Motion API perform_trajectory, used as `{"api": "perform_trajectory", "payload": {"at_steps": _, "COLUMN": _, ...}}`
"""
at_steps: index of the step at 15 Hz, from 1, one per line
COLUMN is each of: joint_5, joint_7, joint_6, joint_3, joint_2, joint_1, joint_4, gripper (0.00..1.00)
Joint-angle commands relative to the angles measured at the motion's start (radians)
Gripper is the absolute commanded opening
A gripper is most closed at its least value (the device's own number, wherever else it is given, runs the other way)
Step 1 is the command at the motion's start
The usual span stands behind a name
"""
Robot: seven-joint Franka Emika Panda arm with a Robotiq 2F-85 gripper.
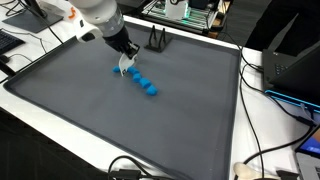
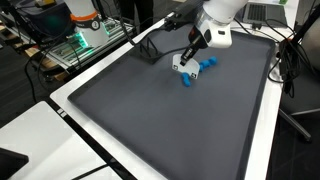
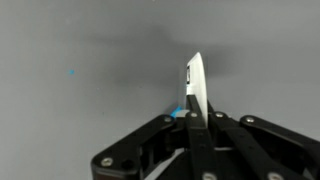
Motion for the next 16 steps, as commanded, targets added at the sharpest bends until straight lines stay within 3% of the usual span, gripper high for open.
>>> {"api": "perform_trajectory", "payload": {"at_steps": 1, "joint_5": -0.011, "joint_7": 0.012, "joint_6": -0.005, "joint_3": 0.010, "joint_2": -0.057, "joint_1": -0.005, "joint_4": -0.049, "gripper": 0.01}}
{"api": "perform_trajectory", "payload": {"at_steps": 5, "joint_5": -0.004, "joint_7": 0.059, "joint_6": -0.021, "joint_3": 0.004, "joint_2": -0.091, "joint_1": 0.001, "joint_4": -0.061, "gripper": 0.01}}
{"api": "perform_trajectory", "payload": {"at_steps": 9, "joint_5": 0.046, "joint_7": 0.218, "joint_6": -0.091, "joint_3": -0.002, "joint_2": -0.122, "joint_1": 0.005, "joint_4": -0.060, "gripper": 0.01}}
{"api": "perform_trajectory", "payload": {"at_steps": 13, "joint_5": 0.139, "joint_7": 0.389, "joint_6": -0.163, "joint_3": -0.003, "joint_2": -0.151, "joint_1": 0.001, "joint_4": -0.067, "gripper": 0.01}}
{"api": "perform_trajectory", "payload": {"at_steps": 16, "joint_5": 0.230, "joint_7": 0.494, "joint_6": -0.152, "joint_3": -0.007, "joint_2": -0.187, "joint_1": -0.005, "joint_4": -0.111, "gripper": 0.01}}
